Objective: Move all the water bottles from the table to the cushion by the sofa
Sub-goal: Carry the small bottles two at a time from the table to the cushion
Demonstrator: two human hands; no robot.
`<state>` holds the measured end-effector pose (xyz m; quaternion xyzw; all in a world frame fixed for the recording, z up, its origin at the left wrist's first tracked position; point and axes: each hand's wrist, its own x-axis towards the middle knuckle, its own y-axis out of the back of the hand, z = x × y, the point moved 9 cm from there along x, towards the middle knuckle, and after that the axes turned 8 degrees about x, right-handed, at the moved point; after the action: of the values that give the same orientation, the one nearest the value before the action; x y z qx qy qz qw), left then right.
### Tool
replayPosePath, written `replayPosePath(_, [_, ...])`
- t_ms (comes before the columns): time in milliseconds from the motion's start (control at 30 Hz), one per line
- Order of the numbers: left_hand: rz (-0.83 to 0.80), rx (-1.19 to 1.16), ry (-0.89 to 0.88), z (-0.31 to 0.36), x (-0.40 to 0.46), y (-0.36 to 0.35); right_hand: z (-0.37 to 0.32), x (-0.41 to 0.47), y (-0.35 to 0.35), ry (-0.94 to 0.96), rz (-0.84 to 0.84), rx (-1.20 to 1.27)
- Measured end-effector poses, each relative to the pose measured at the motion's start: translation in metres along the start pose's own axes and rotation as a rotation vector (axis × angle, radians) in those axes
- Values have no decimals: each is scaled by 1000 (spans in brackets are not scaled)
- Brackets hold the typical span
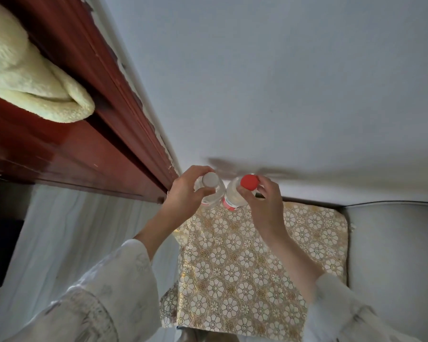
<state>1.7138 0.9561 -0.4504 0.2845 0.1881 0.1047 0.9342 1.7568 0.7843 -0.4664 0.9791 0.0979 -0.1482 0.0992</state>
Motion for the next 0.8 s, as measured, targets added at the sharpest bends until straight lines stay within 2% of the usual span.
replayPosePath(400, [-153,-31,-129,4,21,-3,-3,3,-11,-3,57,21])
replayPosePath(533, [-150,-15,-153,3,22,-3,-1,1,-14,-21,75,43])
replayPosePath(800, [-120,-25,-72,0,11,-2,4,-10,-16,-156,-83,77])
